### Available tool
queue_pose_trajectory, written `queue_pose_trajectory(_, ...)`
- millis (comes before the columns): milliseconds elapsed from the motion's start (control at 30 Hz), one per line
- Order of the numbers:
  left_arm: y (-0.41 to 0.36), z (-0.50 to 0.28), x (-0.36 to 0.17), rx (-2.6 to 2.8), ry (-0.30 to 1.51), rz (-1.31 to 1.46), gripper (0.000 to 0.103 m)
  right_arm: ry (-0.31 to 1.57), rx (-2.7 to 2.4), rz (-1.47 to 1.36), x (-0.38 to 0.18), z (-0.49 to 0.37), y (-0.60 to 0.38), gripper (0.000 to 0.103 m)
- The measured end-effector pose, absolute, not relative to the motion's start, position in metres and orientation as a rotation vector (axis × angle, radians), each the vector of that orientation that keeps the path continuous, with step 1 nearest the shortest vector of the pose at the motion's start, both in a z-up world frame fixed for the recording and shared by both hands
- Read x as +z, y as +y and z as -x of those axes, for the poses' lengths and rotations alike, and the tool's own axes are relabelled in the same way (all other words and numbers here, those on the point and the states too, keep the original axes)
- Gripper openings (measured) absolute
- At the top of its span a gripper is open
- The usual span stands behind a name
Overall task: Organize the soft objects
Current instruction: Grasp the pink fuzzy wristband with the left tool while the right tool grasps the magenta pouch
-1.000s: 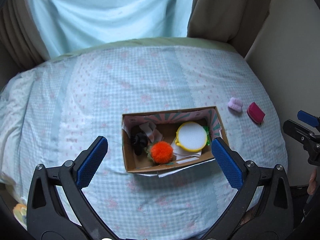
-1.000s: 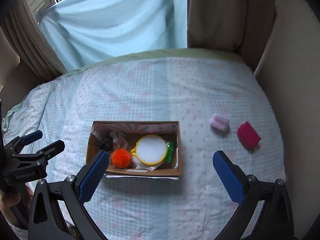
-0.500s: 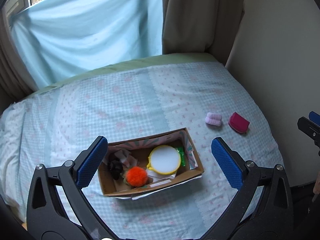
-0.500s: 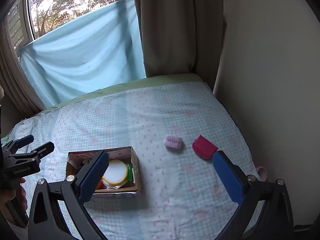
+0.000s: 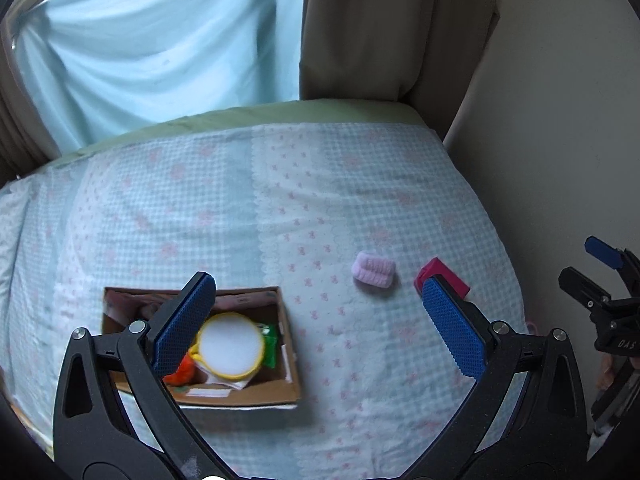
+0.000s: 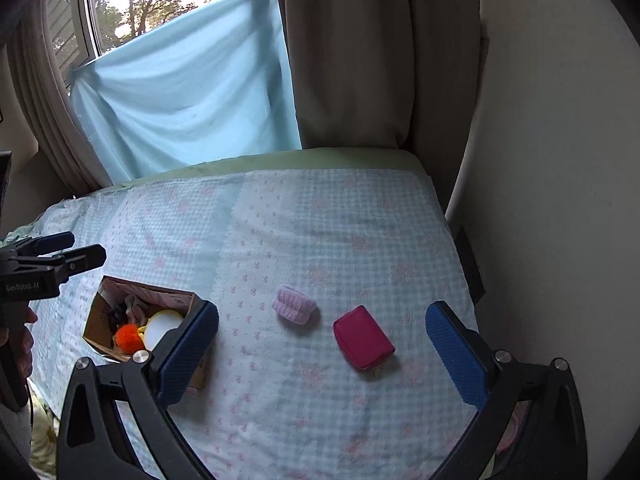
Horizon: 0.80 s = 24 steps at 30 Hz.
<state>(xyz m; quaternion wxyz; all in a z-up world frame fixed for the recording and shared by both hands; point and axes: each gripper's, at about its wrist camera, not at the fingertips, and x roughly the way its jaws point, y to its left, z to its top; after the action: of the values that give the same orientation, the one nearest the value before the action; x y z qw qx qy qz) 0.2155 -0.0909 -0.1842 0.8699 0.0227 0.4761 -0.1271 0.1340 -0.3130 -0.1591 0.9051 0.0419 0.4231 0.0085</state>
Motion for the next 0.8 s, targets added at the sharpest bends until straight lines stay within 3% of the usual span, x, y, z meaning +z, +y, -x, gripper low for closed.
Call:
queue_pose_trajectory(433, -0.212, -0.289, -0.341, -0.386, 1.185, -0.171, 0.103, 0.966, 0.155, -0.02, -0.28, -0.197, -0.376, 0.103)
queue_pose_trajectory(800, -0.234, -0.322, -0.456, -0.405, 1.301, -0.196, 0.103, 1.079, 0.251, 0.04, -0.397, -0.23, -0.372, 0.103)
